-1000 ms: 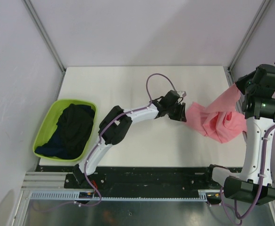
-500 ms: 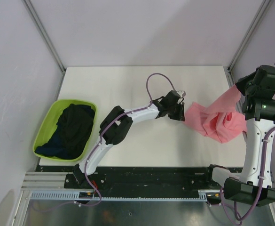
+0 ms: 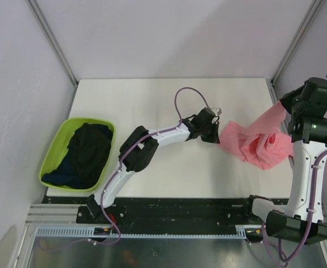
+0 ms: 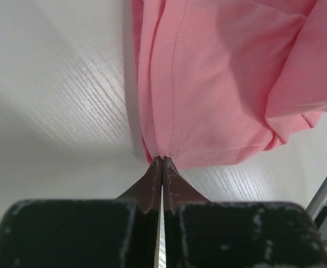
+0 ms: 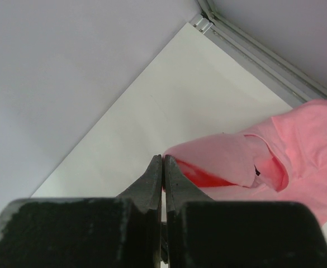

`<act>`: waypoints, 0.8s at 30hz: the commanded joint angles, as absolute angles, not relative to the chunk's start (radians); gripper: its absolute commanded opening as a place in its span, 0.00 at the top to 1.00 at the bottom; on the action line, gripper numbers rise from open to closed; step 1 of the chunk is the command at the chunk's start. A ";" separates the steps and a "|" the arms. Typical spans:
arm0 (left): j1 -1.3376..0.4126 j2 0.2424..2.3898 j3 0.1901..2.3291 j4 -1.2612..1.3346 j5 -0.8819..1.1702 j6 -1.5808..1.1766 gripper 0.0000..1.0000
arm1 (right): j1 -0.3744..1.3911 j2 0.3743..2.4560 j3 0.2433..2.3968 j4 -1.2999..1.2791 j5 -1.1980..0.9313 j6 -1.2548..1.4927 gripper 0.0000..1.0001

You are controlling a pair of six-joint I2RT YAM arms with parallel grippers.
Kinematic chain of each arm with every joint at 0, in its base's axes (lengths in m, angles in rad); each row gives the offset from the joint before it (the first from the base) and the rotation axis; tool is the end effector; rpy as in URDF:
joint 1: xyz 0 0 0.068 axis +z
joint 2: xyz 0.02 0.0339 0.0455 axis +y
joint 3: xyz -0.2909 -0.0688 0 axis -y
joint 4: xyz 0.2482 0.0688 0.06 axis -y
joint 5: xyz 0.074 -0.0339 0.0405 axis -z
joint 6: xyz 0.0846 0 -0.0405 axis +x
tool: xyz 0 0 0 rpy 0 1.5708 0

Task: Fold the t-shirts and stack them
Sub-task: Flatten out the tshirt

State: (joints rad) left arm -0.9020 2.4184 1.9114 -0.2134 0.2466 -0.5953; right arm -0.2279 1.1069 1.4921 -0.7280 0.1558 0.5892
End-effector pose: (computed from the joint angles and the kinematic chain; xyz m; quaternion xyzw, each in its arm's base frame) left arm 0.3567 -0.4847 0.1350 0.1882 0.8857 -0.3607 0.2236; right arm 0.2364 -0.0683 0.4696 0.3649 0.7300 0.0406 0.5765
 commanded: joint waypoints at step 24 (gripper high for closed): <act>-0.661 1.283 1.243 -0.229 -0.268 -0.661 1.00 | -0.232 1.017 1.586 -0.753 0.206 0.514 1.00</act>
State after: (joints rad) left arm -0.6857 1.4342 1.2755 -0.2340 -0.1089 -0.6579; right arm -0.2279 1.0439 1.5475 -0.8013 0.2459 0.5148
